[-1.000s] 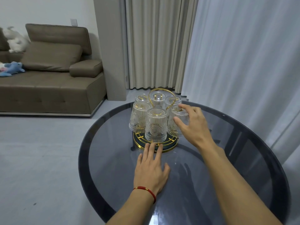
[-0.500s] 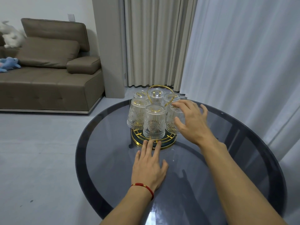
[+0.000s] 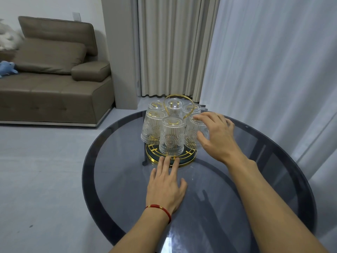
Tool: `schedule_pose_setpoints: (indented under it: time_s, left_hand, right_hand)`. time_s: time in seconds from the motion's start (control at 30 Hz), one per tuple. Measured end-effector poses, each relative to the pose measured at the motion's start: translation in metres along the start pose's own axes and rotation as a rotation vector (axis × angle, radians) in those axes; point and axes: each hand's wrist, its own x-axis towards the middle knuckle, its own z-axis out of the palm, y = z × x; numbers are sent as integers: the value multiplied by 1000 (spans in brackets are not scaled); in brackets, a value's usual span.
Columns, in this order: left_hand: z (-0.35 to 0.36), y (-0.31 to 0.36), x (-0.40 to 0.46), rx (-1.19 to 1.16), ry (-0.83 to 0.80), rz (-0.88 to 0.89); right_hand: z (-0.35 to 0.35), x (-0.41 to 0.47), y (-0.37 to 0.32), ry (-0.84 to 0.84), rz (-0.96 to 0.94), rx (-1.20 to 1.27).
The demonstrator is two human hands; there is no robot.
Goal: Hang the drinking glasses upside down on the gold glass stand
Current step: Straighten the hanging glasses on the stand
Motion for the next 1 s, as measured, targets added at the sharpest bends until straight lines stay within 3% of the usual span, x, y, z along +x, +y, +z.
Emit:
schedule_pose_setpoints:
  time_s: [0.2,0.3,0.5,0.73,1.0]
  left_hand:
    - [1,1,-2,-3,-4,-6]
    - [2,3,-1,7,4,-12]
    - [1,4,-1,23,-11,-11]
    - [-3,6,-1,27,-10,-7]
    - [-1,5,-2,29,-24,-4]
  right_hand:
    - [-12,12,4,17,115,298]
    - [-29,46,17,-151,225,353]
    - [-24,106,23,-480,227,266]
    - [-10,111,19,-448,284,385]
    - [-8,112,32,-404,226,268]
